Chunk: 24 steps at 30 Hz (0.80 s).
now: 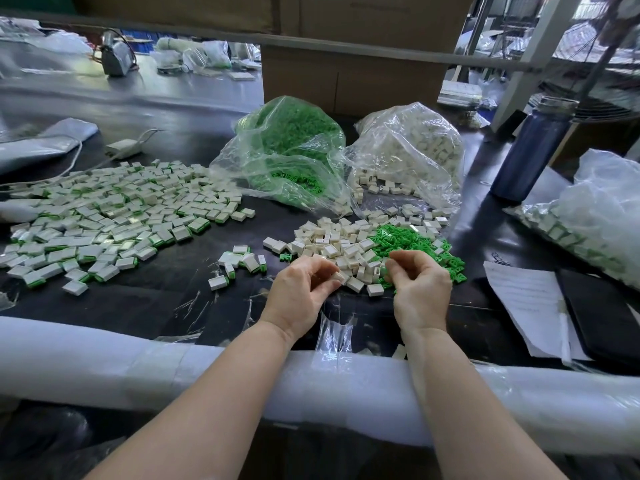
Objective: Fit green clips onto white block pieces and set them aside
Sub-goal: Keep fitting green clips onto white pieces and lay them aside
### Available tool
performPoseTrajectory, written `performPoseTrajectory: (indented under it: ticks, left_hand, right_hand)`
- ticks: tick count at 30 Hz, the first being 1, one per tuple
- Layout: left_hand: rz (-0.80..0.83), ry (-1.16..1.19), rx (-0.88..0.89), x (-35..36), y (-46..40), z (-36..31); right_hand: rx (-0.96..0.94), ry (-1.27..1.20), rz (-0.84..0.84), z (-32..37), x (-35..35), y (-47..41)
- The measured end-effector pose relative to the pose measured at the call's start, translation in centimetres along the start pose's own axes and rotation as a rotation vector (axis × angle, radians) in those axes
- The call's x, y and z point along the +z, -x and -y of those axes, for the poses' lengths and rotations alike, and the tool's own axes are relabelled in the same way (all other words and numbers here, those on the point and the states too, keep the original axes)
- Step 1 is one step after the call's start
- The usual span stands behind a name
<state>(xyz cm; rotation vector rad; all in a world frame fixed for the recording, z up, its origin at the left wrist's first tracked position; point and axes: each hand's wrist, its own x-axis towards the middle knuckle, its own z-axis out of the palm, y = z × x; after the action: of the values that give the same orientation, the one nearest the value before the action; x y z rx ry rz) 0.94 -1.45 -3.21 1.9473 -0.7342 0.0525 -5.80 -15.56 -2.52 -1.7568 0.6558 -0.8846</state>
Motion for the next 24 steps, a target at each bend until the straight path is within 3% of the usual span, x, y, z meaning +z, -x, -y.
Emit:
performPoseTrajectory:
  ticks: [7, 15, 24]
  left_hand:
    - [0.037, 0.079, -0.031, 0.1, 0.0, 0.1]
    - [0.071, 0.139, -0.073, 0.1, -0.1, 0.0]
    - [0.126, 0.194, -0.172, 0.2, -0.9, -0.2]
  right_hand:
    - [0.071, -0.187, 0.149, 0.3, 0.4, 0.3]
    - [0.037, -0.029, 0.206, 0.6, 0.6, 0.7]
    - [-0.001, -0.044, 0.282, 1.5, 0.5, 0.6]
